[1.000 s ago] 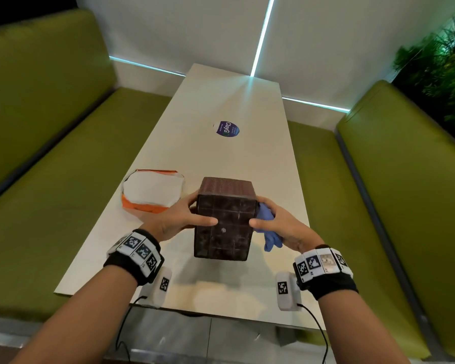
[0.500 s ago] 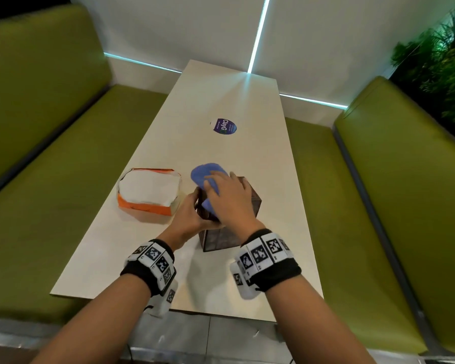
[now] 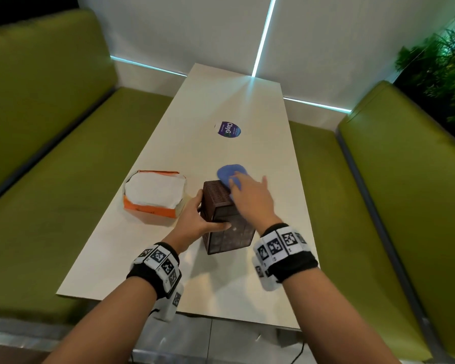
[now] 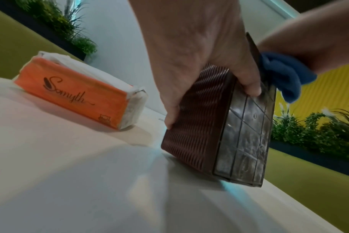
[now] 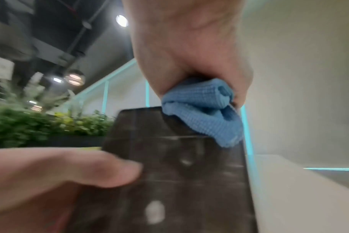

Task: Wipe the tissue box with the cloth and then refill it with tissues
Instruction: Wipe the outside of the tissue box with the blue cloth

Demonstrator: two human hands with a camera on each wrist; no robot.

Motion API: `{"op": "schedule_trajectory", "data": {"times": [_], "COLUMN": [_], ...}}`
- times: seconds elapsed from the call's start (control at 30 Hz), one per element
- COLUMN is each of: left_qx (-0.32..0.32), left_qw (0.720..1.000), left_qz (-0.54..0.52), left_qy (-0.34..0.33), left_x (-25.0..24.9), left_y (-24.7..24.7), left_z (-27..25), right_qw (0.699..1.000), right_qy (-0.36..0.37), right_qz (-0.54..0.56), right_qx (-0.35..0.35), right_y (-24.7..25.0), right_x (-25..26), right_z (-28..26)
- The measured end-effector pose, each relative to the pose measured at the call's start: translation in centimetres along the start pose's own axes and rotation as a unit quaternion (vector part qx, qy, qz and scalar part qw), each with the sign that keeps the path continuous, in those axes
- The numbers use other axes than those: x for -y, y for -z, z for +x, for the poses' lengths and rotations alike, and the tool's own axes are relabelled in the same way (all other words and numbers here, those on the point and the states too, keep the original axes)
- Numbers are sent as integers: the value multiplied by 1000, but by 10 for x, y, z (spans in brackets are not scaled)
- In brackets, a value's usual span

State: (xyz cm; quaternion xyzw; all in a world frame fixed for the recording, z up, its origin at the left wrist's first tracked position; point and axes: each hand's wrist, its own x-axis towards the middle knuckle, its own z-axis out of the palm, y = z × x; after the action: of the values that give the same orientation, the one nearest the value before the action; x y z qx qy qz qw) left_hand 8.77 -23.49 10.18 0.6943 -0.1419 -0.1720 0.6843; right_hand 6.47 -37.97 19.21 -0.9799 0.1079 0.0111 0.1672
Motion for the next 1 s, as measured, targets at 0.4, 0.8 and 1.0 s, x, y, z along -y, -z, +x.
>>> {"op": "schedule_trajectory", "data": {"times": [0.4, 0.8, 1.0], "left_qx": [1, 3, 23], "left_qw": [1000, 962, 948], "left_qz": [-22, -268, -315], "left_qy": [-12, 58, 50], "left_x": [8, -6, -26], "left_y": [1, 20, -2], "left_z": [-10, -18, -22], "right_qw": [997, 713, 673], "right_qy": [54, -194, -139], "right_qz": [10, 670, 701], "right_qx": [-46, 69, 188], "right_y": [-18, 3, -49], "right_x": [18, -100, -78], "right_z": [-8, -45, -77]}}
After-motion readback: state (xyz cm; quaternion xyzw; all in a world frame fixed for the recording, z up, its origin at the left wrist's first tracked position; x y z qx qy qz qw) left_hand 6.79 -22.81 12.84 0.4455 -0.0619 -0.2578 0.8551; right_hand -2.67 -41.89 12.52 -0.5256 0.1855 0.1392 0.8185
